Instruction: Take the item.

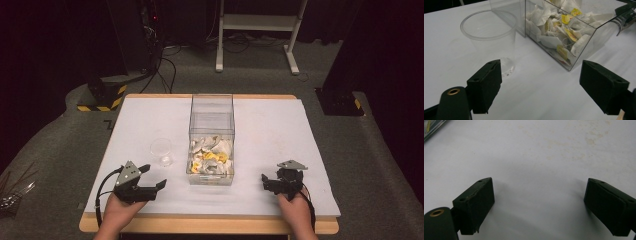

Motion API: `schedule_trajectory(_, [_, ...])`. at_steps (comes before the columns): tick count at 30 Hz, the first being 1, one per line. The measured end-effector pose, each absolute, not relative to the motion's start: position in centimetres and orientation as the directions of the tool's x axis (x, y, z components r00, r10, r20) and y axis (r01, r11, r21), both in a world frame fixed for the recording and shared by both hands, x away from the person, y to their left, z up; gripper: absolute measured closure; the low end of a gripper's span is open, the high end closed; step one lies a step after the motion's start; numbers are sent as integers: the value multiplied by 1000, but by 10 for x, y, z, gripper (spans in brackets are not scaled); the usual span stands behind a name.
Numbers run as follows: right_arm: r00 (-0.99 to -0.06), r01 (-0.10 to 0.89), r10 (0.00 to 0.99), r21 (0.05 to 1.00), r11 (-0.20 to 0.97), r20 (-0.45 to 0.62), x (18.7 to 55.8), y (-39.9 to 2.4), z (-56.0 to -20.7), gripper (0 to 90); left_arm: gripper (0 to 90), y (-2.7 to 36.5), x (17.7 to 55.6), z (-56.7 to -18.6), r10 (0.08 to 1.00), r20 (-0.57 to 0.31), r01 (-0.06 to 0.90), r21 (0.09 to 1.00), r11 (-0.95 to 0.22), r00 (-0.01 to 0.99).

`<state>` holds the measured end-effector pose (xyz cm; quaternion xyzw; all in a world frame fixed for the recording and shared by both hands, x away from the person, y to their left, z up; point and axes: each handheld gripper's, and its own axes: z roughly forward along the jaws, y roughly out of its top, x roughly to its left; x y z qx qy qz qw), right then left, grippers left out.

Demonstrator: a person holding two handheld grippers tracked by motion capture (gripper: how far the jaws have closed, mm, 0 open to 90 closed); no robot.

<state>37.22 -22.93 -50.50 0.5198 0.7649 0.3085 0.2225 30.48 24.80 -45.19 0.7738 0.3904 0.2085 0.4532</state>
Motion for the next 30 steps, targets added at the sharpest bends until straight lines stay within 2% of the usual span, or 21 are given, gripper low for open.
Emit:
schedule_trajectory(17, [-359, 657, 933, 705, 268, -20, 371, -229, -505, 96, 200, 231, 301, -441, 775, -23, 393, 871, -295, 632])
schedule_trajectory(30, [-358, 658, 934, 704, 268, -21, 371, -229, -505, 96, 208, 210, 313, -427, 733, -19, 361, 879, -312, 680])
